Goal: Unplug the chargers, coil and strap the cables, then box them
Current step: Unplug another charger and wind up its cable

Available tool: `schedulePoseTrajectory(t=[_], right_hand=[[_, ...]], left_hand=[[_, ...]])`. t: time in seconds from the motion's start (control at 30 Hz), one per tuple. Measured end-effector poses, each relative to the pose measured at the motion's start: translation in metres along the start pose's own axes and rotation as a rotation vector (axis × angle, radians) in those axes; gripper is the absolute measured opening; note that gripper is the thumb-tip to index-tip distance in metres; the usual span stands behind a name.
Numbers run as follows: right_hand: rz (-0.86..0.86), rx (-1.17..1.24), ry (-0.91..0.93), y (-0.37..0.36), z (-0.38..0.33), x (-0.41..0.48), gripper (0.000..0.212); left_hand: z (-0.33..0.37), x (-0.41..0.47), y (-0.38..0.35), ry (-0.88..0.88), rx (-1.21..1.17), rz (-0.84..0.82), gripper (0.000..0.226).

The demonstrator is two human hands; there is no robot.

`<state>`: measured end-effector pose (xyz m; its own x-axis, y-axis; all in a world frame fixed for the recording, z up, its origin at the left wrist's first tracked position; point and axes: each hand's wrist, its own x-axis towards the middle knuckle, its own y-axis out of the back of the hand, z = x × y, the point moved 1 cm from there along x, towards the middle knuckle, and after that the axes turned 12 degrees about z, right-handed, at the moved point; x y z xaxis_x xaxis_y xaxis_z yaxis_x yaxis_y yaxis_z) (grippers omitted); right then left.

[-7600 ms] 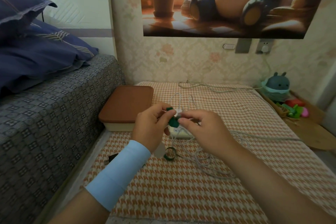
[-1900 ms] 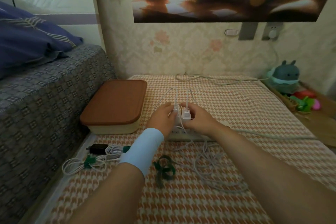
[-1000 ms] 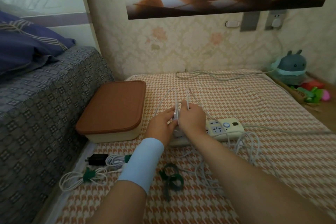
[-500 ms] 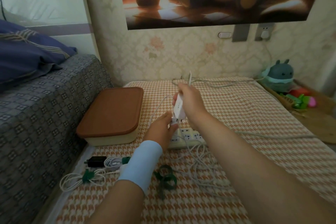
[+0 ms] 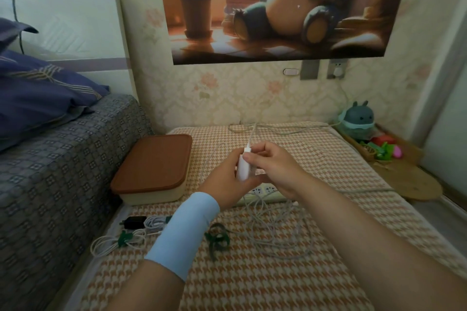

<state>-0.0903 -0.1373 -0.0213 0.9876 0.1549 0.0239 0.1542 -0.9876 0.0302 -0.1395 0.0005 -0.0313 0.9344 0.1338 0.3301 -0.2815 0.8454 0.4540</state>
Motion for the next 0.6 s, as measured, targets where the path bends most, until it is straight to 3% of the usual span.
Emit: schedulePoseTrajectory(t=[0.13,0.2,0.3,0.4,0.5,0.6], right_hand=[[0.003,0.023,0.023,0.012,-0.009,-0.015,0.014],[0.104,-0.115,0.082,0.024,-0.013,-0.016,0.019],[0.362,-0.403,0.318,0.049,-0.015,-0.013,0.055],[0.371,-0.544,0.581,0.064,-0.015,-0.014,0.088],[0.454,-0.473,0.622,0.066,-0.013,-0.010,0.068],[0.680,-0.291,0.474,0.071,-0.014,-0.005,0.062]], left_hand=[[0.016,-0.001,-0.003,-0.028,0.126,0.056,0.027],[0.024,-0.001,0.001,-0.015,0.121,0.025,0.028],[0.042,-0.005,0.011,0.072,-0.191,-0.093,0.028],[0.060,-0.008,0.019,0.147,-0.536,-0.296,0.016],[0.067,-0.010,0.020,0.103,-0.610,-0.381,0.018],[0.061,-0.007,0.018,0.142,-0.672,-0.296,0.020]])
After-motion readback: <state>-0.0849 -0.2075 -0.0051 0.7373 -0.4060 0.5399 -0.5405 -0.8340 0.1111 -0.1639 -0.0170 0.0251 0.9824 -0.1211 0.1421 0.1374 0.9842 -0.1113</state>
